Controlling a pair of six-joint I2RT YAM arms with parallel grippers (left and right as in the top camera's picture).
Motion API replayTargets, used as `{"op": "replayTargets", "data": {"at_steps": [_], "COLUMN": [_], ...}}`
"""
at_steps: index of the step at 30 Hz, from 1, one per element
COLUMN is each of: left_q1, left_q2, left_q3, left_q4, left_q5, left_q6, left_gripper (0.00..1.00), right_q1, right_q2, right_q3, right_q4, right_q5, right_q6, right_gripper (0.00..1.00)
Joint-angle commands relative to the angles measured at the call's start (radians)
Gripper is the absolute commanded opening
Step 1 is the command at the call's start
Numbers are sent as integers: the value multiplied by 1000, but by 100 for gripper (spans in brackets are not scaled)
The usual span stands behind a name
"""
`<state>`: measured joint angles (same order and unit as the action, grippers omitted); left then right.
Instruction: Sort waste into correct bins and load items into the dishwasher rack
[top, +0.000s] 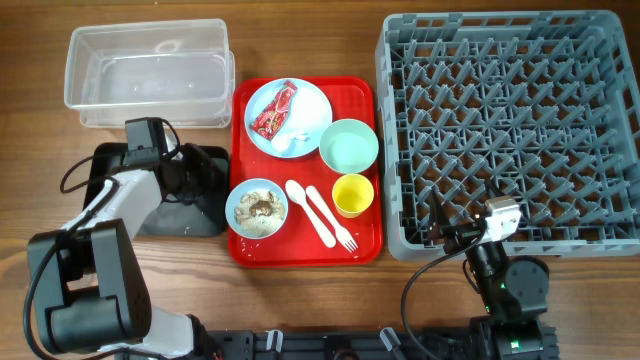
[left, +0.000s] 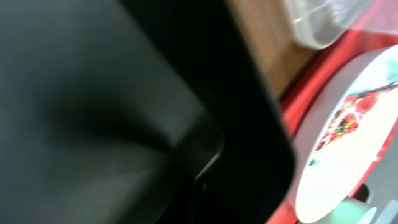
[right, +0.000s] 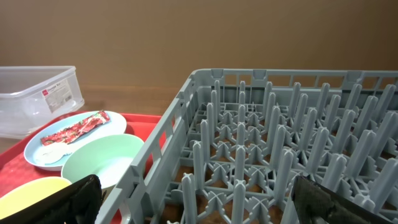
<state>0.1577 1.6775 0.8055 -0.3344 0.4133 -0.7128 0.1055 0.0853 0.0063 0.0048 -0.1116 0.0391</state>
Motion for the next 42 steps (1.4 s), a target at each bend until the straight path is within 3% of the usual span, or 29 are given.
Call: {"op": "replayTargets", "data": {"at_steps": [1, 7, 21, 23, 25, 27, 30, 32, 34, 36, 38, 42], "left_q1": [-5, -5, -4, 0, 9, 9, 9, 8, 3, 3, 3, 4], "left_q2": [11, 11, 11, 6, -18, -61, -103, -108, -98, -59, 45, 505], "left_q3": [-3, -3, -3, 13, 77, 212, 423, 562, 622, 676, 830, 1485], "left_q4": [-110, -229, -231, -236, -306, -461, -561, -519, -369, -327, -389, -808], "left_q5": [-2, -21, 68, 52, -53, -246, -375, -378, -352, -354, -347, -274], "left_q6": [48, 106, 104, 107, 108, 134, 140, 160, 212, 241, 262, 354], "left_gripper": [4, 4, 4, 4, 4, 6, 6, 4, 4, 4, 4, 4], "right_q1": [-2, -2, -2, -2, -2, -2, -2, -2, -2, -2, -2, -2], "right_q2": [-4, -3, -4, -3, -4, -4, -4, -4, -3, -4, -4, -4], "right_q3": [-1, -1, -1, -1, -1, -1, -1, -1, -1, -1, -1, -1], "right_q4": [3, 3, 3, 3, 3, 3, 3, 3, 3, 3, 3, 3], "right_q5": [-10, -10, -10, -10, -10, -10, -10, -10, -10, -10, -10, -10], "right_q6": [-6, -7, -6, -6, -6, -7, -6, -7, -7, -6, -6, -6], "right_gripper": [100, 100, 100, 100, 100, 100, 100, 100, 100, 100, 100, 100]}}
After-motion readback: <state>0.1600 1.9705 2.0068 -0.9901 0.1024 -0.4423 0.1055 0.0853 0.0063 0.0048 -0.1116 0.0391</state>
